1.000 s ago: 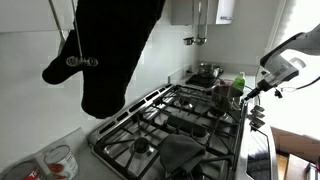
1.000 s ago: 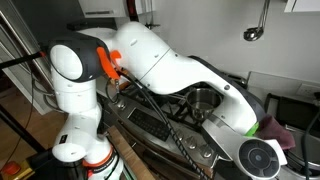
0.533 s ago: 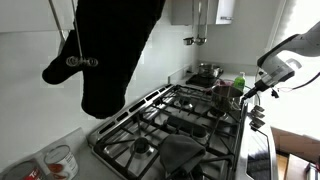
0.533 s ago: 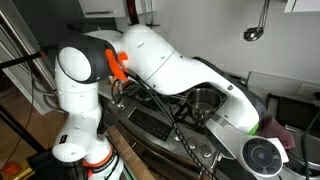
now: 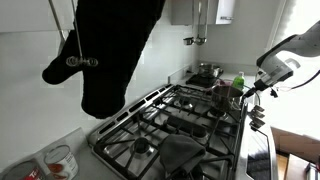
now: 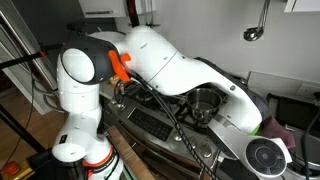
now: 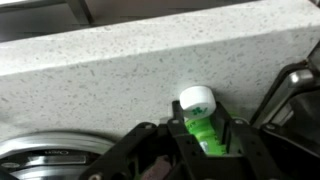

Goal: Put the white lid on the green bottle.

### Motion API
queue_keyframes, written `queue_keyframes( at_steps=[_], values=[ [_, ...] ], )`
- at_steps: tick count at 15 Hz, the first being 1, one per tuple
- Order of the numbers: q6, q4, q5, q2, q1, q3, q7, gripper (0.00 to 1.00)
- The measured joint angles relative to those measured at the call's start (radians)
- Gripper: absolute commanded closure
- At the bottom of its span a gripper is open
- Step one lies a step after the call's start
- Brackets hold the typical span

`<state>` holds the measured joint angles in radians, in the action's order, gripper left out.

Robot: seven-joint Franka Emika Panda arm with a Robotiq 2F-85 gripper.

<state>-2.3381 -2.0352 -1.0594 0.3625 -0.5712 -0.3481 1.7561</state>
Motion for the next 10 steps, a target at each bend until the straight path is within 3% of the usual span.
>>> queue_keyframes(
  at_steps=[10],
  values=[
    [0.000,0.001,0.005,-0.002,0.000,-0.014,-0.010,0.92]
  ],
)
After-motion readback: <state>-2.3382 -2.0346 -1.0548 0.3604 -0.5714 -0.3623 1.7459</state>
